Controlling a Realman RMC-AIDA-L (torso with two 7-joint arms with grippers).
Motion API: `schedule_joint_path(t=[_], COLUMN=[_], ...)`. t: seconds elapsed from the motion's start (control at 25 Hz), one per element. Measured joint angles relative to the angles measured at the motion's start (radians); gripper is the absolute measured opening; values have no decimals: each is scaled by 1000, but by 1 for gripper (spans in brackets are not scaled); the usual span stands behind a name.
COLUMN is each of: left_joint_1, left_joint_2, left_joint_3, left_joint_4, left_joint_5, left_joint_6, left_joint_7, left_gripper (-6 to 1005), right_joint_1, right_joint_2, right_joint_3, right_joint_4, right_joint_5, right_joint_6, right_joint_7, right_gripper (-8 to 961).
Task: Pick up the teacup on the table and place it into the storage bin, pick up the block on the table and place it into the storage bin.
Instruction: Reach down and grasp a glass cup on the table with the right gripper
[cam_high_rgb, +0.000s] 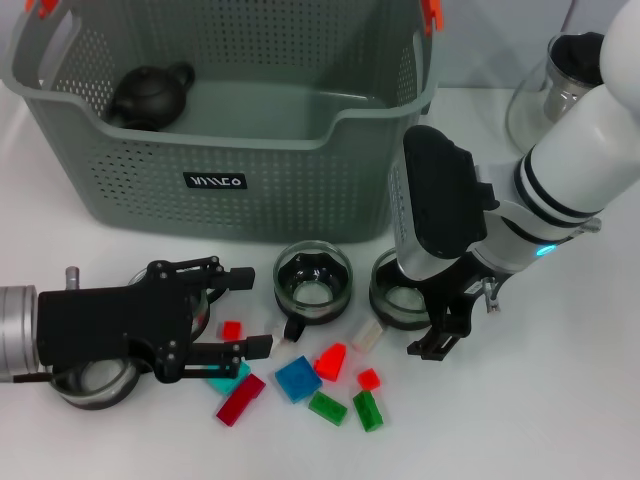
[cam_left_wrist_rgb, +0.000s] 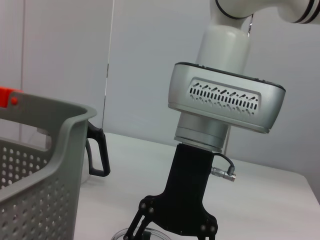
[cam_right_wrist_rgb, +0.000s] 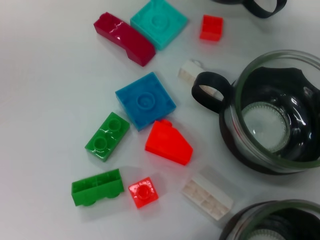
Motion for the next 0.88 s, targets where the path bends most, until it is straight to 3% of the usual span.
schedule_joint_path(t=[0.44,0.84,0.88], left_joint_1=[1,1,1], left_joint_2=[0,4,4], left_joint_3=[-7,-20,-20], left_joint_4=[-2,-27,-29], left_joint_5=[0,3,3], left_joint_6=[-1,-4,-4], left_joint_7=[10,42,44], left_gripper=[801,801,801], right_joint_1=[2,2,2], right_joint_2=[1,-2,-2], right_joint_3=[-6,5,5], right_joint_4=[-3,-14,-14], right_joint_5=[-22,-23,-23], right_joint_6=[-12,-43,-46], right_joint_7=[66,96,98], right_gripper=[887,432,349])
